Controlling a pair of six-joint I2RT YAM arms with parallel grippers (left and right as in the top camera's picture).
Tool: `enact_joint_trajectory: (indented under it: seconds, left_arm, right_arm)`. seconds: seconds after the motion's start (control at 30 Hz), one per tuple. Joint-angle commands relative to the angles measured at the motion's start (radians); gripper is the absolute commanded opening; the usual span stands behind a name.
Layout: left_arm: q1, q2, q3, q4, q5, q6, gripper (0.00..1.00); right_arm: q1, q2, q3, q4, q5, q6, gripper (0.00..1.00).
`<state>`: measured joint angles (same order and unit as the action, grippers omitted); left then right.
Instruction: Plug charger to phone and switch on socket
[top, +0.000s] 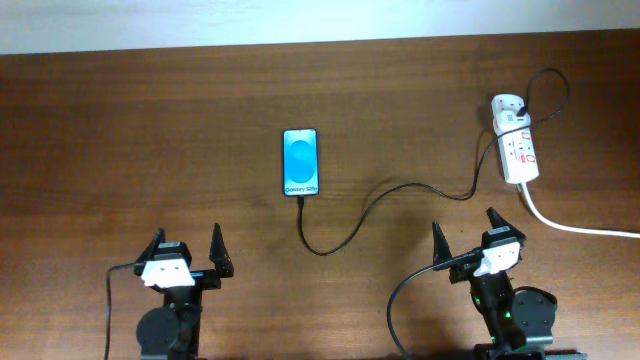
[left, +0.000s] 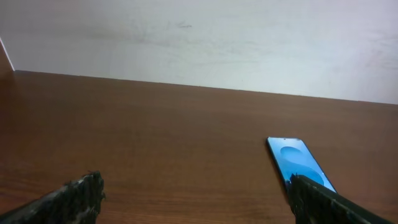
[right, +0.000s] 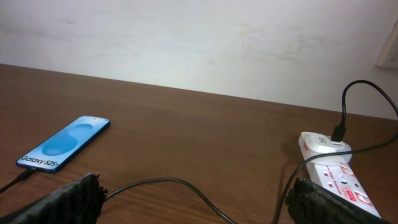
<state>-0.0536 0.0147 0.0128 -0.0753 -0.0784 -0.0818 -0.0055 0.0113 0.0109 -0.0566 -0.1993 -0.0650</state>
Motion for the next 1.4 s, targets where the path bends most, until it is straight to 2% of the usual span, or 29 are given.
enact_joint_trajectory:
  seconds: [0.0, 0.4, 0.7, 1.37]
  left_arm:
    - [0.005, -0.01, -0.004, -0.007, 0.035, 0.076, 0.99]
    - [0.003, -0.01, -0.004, -0.009, 0.059, 0.076, 0.99]
    - [0.003, -0.01, -0.005, -0.002, -0.023, 0.068, 0.99]
    - [0.003, -0.01, -0.004, -0.002, 0.007, 0.079, 0.99]
  right_arm:
    - [0.005, -0.008, -0.005, -0.007, 0.002, -0.006, 0.98]
    - [0.005, -0.008, -0.005, -0.007, 0.002, -0.006, 0.98]
    - [0.005, -0.008, -0.005, -0.007, 0.002, -0.006, 0.98]
    - [0.005, -0.008, -0.005, -0.007, 0.002, -0.006, 0.98]
